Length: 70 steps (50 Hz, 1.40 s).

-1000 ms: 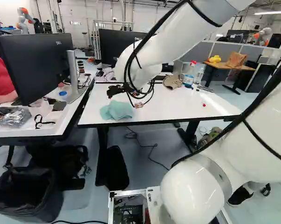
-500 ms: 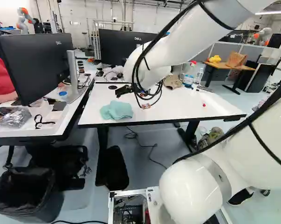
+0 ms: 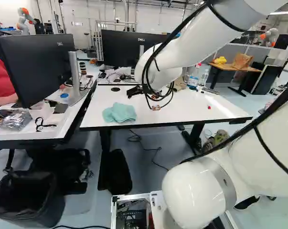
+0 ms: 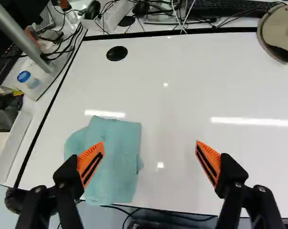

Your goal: Clean the table with the green towel

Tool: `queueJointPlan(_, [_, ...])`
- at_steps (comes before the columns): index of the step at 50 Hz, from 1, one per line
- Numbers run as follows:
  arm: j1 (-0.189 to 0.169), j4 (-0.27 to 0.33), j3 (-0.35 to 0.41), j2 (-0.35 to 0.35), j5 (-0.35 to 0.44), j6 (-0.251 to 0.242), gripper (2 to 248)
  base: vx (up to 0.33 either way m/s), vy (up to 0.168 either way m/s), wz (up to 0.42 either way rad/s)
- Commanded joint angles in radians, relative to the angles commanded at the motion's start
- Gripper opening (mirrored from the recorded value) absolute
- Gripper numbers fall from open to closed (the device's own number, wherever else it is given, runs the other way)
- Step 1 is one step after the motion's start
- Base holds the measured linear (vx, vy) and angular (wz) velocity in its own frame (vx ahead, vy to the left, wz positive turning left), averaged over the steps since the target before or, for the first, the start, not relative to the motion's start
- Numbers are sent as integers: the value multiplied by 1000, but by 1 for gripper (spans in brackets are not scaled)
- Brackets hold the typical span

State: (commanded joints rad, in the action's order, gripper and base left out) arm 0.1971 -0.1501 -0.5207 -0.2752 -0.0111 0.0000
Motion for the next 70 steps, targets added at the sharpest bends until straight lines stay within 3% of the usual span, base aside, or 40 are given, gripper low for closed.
queueJointPlan(70, [-287, 0, 11, -13, 0, 0, 247, 0, 0, 0])
